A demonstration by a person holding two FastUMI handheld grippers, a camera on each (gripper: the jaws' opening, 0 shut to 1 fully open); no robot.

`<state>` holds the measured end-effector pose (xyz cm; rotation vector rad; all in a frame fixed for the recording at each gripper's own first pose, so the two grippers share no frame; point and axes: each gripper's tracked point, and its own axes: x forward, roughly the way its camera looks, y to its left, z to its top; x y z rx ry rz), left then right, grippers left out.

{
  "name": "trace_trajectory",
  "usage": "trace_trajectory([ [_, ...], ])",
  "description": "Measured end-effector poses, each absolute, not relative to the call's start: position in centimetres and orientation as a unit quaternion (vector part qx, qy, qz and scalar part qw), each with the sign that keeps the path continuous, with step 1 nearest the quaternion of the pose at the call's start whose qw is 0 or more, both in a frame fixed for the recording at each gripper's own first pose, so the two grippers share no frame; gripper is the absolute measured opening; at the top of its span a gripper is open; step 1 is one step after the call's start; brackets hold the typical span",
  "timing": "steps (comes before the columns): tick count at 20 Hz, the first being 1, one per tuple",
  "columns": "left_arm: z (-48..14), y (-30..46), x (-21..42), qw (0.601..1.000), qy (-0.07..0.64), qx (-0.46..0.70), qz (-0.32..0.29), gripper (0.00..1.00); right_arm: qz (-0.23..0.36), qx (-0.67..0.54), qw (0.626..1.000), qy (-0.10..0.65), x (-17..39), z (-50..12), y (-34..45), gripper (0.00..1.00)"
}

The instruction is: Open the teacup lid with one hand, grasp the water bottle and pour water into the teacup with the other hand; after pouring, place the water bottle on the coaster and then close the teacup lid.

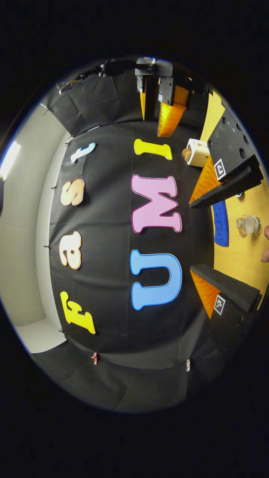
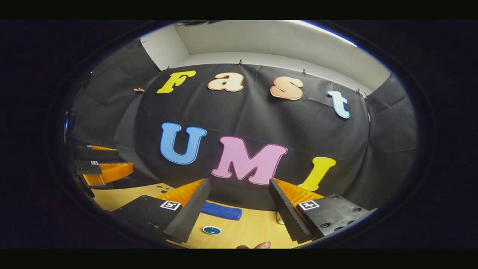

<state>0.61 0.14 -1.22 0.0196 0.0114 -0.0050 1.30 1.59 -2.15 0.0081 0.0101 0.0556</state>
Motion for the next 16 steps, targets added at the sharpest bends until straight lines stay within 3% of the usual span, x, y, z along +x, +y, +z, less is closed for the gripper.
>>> trace_trajectory([
  [5, -4.8, -1.2, 1.8, 1.000, 0.023, 0.013, -0.011, 0.95, 0.060, 0.004, 0.997, 0.049, 2.9, -9.4, 3.3, 0.98],
  [16, -21.3, -4.5, 3.7, 0.996, 0.083, 0.012, -0.026, 0.95, 0.085, 0.056, 0.988, 0.117, 6.5, -28.6, 7.4, 0.96],
])
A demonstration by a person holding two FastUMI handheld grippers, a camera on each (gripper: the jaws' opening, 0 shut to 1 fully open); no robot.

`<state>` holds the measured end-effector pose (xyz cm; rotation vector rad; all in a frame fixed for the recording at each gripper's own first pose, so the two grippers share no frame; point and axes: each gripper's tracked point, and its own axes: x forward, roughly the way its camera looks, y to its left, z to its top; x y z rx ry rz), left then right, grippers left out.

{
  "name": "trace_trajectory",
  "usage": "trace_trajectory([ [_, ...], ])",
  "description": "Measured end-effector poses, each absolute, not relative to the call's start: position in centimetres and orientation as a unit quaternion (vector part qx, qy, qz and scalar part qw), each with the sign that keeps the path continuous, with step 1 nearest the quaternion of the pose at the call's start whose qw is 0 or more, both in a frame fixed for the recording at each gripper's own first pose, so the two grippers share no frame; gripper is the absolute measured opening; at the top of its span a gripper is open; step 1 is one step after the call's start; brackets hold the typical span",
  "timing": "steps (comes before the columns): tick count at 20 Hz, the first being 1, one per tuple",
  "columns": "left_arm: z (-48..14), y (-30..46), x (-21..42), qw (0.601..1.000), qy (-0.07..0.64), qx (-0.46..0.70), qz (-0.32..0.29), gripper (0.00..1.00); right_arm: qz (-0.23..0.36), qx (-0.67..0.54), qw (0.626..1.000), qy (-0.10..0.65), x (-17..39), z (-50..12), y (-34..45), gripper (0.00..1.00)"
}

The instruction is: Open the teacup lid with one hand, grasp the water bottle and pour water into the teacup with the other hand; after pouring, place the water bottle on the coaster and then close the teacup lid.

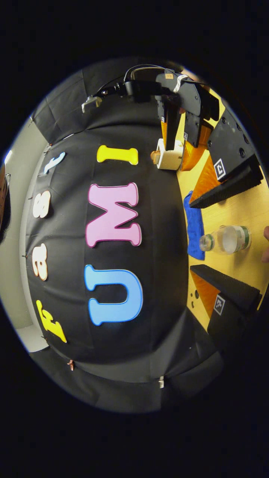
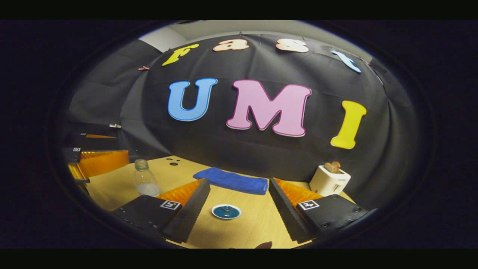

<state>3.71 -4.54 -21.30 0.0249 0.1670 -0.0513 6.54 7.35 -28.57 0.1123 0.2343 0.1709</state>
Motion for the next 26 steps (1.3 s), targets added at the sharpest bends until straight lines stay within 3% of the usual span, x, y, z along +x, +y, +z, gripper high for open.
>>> trace_trajectory([
  [6, -28.1, -4.8, 4.7, 0.994, 0.104, 0.021, -0.022, 0.93, 0.110, 0.064, 0.981, 0.147, 9.0, -36.4, 9.9, 0.96],
  [9, -30.4, -4.1, 5.0, 0.993, 0.117, 0.003, -0.009, 0.94, 0.119, 0.082, 0.974, 0.172, 9.8, -39.2, 11.3, 0.89],
  [10, -30.9, -4.0, 5.2, 0.993, 0.122, -0.003, -0.006, 0.98, 0.120, 0.085, 0.973, 0.177, 10.0, -39.8, 11.6, 0.86],
  [11, -31.6, -3.8, 5.2, 0.992, 0.126, -0.007, -0.002, 0.93, 0.124, 0.087, 0.972, 0.182, 10.2, -40.4, 11.8, 0.86],
  [13, -32.2, -3.5, 5.4, 0.991, 0.130, -0.007, 0.003, 0.94, 0.129, 0.088, 0.969, 0.194, 10.4, -41.6, 12.4, 0.83],
  [21, -33.6, -3.8, 5.9, 0.991, 0.136, -0.003, 0.000, 0.94, 0.137, 0.128, 0.956, 0.227, 10.6, -43.9, 13.3, 0.59],
  [24, -34.3, -4.1, 6.0, 0.990, 0.142, -0.008, 0.001, 0.94, 0.143, 0.142, 0.954, 0.223, 10.8, -43.8, 13.5, 0.28],
  [26, -34.7, -4.3, 6.2, 0.989, 0.145, -0.011, 0.002, 0.94, 0.143, 0.139, 0.955, 0.220, 10.9, -43.5, 13.4, 0.30],
])
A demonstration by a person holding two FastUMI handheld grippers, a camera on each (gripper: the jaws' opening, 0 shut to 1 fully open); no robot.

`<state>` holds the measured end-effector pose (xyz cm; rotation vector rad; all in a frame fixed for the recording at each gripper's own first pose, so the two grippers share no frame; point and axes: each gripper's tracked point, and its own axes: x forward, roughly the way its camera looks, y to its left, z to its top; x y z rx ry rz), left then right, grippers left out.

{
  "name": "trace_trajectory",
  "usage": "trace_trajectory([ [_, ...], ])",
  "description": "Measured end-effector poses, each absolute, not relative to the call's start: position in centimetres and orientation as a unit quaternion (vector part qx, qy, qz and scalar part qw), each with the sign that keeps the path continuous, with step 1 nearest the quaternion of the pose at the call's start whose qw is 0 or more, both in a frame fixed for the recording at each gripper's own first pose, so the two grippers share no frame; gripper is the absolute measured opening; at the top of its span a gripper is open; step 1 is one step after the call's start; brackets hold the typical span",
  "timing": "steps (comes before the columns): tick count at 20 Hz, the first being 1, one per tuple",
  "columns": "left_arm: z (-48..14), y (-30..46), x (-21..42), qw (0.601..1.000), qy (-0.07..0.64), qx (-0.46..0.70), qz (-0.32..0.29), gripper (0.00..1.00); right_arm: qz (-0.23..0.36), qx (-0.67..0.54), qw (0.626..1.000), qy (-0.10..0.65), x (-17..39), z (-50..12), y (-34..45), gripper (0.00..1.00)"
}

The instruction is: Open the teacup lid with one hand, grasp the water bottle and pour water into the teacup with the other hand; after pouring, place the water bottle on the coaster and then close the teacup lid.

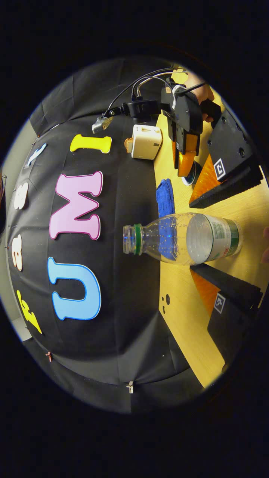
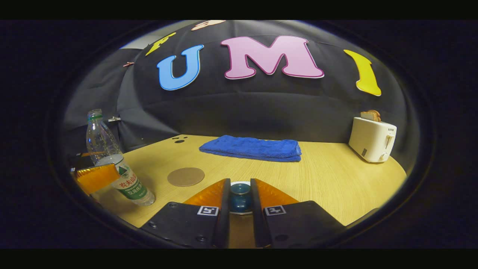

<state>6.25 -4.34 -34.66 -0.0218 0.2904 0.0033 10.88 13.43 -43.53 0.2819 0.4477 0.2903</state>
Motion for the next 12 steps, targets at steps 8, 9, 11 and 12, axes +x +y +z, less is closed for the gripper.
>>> trace_trajectory([
  [8, -36.6, -4.5, 6.8, 0.987, 0.162, -0.005, 0.009, 0.95, 0.120, 0.132, 0.970, 0.167, 11.3, -39.6, 10.4, 0.30],
  [9, -37.0, -4.4, 6.7, 0.986, 0.166, -0.004, 0.013, 0.95, 0.113, 0.129, 0.972, 0.160, 11.4, -39.2, 9.5, 0.30],
  [11, -37.8, -4.6, 6.7, 0.984, 0.178, -0.009, 0.014, 0.94, 0.097, 0.124, 0.976, 0.151, 11.1, -38.4, 7.5, 0.30],
  [12, -38.3, -4.6, 6.6, 0.982, 0.186, -0.009, 0.017, 0.94, 0.089, 0.122, 0.977, 0.149, 11.0, -38.1, 6.4, 0.30],
])
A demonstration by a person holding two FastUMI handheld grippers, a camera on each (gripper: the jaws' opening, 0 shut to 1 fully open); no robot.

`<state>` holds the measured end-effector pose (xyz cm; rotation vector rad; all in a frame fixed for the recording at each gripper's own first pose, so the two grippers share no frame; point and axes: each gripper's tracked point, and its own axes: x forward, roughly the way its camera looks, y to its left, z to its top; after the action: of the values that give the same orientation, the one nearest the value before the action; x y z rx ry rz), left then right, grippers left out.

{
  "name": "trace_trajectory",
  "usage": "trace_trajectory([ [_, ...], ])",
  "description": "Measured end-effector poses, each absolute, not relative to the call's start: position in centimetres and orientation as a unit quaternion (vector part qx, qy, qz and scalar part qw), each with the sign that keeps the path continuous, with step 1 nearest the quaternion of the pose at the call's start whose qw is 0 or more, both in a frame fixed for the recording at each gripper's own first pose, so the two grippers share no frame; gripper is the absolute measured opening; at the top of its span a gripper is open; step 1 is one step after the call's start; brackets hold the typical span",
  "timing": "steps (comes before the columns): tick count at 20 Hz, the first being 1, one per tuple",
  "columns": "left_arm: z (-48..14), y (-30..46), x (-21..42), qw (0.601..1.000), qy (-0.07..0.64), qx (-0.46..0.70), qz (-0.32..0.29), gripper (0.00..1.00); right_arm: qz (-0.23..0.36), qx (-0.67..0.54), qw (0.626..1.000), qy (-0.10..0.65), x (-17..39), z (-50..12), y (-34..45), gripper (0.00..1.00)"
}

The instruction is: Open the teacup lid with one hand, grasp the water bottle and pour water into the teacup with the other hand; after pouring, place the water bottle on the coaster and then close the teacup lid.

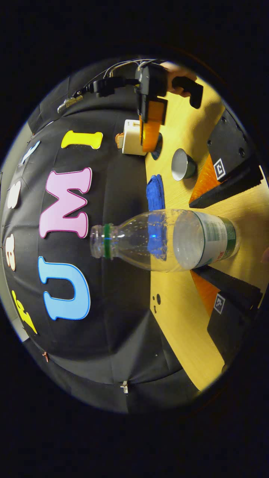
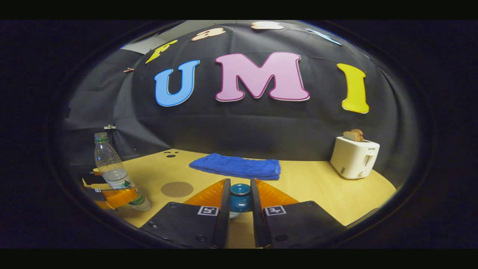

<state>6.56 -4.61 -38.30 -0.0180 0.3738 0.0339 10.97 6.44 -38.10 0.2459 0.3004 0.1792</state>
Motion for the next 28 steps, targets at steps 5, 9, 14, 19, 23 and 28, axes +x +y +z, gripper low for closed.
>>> trace_trajectory([
  [5, -38.8, -3.8, 6.6, 0.979, 0.201, 0.018, 0.038, 0.80, 0.041, 0.100, 0.984, 0.145, 9.5, -38.0, 0.2, 0.30],
  [9, -37.9, -3.1, 7.6, 0.972, 0.207, 0.104, 0.036, 0.78, 0.026, 0.091, 0.984, 0.154, 8.1, -38.8, -2.6, 0.34],
  [14, -37.6, -1.9, 9.9, 0.924, 0.225, 0.307, 0.027, 0.77, 0.024, 0.073, 0.984, 0.160, 6.9, -39.6, -4.7, 0.24],
  [19, -39.1, -2.8, 13.2, 0.872, 0.235, 0.429, 0.002, 0.76, 0.028, 0.058, 0.985, 0.161, 5.9, -40.2, -6.6, 0.30],
  [23, -38.7, -3.3, 15.2, 0.823, 0.219, 0.524, -0.002, 0.76, 0.032, 0.047, 0.985, 0.163, 5.5, -40.7, -7.5, 0.25],
  [28, -37.8, -3.9, 16.7, 0.772, 0.196, 0.605, -0.016, 0.76, 0.032, 0.045, 0.985, 0.163, 5.4, -41.1, -8.8, 0.34],
])
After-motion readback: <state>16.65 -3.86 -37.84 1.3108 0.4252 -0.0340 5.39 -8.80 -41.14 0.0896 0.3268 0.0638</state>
